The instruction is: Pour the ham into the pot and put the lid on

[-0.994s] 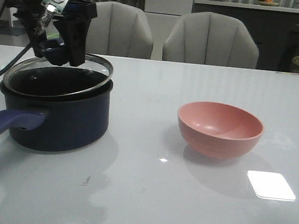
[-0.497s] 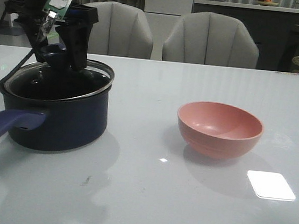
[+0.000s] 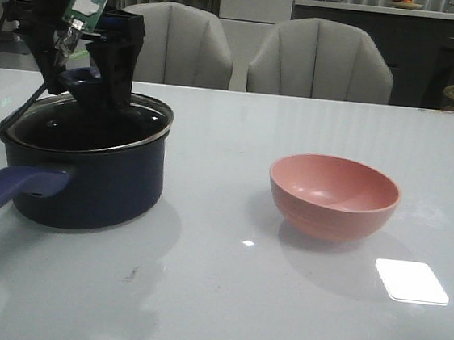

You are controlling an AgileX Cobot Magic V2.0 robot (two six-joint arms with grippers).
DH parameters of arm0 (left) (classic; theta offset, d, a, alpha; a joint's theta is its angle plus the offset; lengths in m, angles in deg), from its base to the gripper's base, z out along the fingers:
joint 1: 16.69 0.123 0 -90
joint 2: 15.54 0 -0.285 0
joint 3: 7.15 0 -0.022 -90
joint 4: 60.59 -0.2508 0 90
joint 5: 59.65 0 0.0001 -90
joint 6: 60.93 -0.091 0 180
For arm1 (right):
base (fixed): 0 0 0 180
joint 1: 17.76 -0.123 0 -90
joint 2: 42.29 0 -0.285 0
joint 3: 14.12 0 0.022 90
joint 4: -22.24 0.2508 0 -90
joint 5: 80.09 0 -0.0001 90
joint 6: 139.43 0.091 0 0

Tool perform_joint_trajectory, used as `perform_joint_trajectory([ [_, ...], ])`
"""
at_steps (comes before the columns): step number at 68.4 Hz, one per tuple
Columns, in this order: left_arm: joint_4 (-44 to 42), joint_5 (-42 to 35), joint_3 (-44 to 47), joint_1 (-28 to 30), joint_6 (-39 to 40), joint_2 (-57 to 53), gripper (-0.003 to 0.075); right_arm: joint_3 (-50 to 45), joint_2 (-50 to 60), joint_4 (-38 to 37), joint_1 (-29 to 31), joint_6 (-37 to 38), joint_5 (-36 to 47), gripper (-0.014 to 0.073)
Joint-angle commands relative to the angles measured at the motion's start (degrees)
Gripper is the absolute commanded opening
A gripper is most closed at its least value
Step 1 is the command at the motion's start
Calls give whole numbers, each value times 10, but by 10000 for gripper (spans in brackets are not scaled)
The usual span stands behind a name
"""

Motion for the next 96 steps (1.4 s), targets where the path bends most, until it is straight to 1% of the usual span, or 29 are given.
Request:
perform_joint_trajectory([
  [1, -6, 20, -14, -3, 2, -38, 596, 16, -3, 1, 0, -3, 44, 167],
  [51, -18, 20, -13, -3, 2, -76, 596, 16, -3, 1, 0, -3, 44, 167],
  [64, 19, 20, -13, -3, 2, -91, 592, 16, -3, 1, 0, -3, 44, 167],
  [70, 40, 20, -13, -3, 2, -120, 582, 16, -3, 1, 0, -3, 44, 167],
  [82, 42, 19, -1, -3, -10, -207, 582, 16, -3, 1, 0, -3, 44, 167],
  [88, 41, 7, 27, -3, -15, -257, 582, 16, -3, 1, 0, -3, 44, 167],
  [96, 41, -35, 90, -3, -15, -340, 582, 16, -3, 1, 0, -3, 44, 167],
])
